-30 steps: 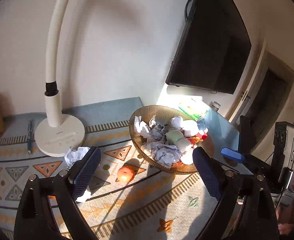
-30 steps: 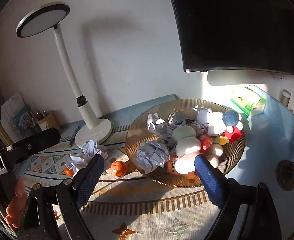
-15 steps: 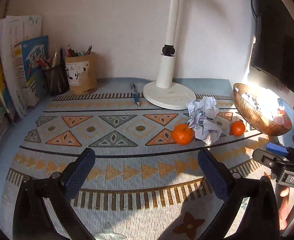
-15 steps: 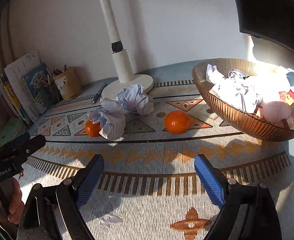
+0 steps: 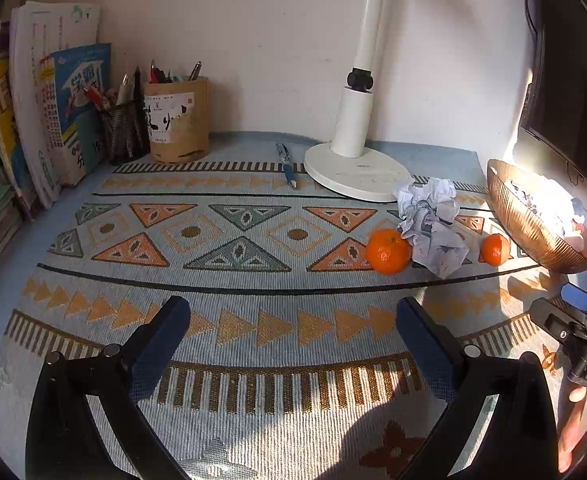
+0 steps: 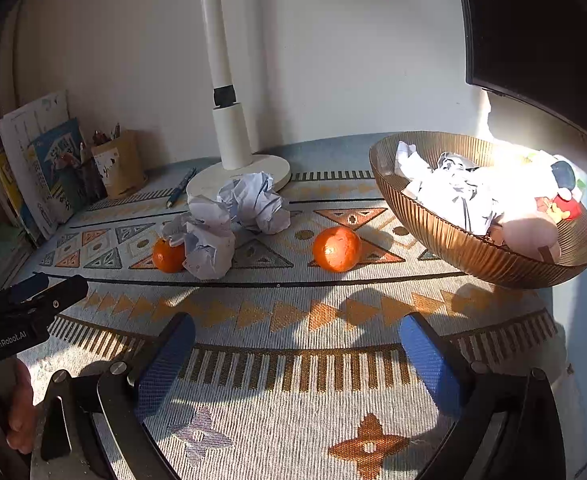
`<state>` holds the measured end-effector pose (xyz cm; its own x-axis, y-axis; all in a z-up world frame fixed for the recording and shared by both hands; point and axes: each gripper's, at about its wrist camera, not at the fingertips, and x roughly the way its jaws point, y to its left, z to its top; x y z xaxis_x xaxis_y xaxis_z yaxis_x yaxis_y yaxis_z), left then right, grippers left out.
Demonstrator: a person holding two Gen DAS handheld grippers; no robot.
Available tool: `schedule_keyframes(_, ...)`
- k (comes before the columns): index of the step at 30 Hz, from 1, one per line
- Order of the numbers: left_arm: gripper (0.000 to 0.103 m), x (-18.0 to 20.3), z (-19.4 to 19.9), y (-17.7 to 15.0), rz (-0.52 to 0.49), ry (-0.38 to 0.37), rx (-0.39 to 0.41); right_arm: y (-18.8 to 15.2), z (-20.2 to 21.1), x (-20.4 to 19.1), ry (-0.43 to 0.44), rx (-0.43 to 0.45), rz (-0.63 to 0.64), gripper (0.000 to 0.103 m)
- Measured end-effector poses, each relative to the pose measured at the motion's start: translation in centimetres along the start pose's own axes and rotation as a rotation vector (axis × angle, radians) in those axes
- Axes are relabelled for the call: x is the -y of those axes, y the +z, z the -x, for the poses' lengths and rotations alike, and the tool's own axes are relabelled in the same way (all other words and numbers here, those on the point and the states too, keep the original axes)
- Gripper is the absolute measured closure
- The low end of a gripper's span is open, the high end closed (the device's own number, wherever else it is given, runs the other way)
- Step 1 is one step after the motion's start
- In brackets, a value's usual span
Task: Organize objects
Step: 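Move both open tools back toward the tangerines and paper on the desk, then close the left tool on a tangerine while the right tool grasps crumpled paper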
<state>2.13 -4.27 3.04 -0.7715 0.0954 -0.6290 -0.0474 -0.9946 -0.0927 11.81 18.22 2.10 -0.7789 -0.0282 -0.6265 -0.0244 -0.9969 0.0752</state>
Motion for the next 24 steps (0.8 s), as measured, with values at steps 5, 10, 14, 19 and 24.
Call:
schedule_keyframes(5,0.001,0.3,0.0,0.0,-0.016,-0.02,-0.002,0.1,0.2,-1.0,0.052,0.007,0.06,0.001)
schedule_keyframes(10,0.002,2.0,-2.5,0.5,-0.132,-0.154,-0.181,2.6,-1.2,-1.4,0.291,-0.136,0.003,0.012)
schedule_keyframes(14,0.004,2.9,-3.4,2.5,-0.215,-0.202,-0.186,5.6,-4.4,-1.9,0.391,-0.253,-0.085,0.012)
schedule_keyframes(19,0.011,4.6,-6.2,4.2,-0.344,-0.26,-0.195,7.2,-9.1,-3.5,0.36,-0.296,-0.105,0.023)
schedule_keyframes(24,0.018,4.9,-9.1,4.8,-0.335,-0.289,-0.225,7.7,-11.5,-4.5,0.342,-0.295,-0.102,0.023)
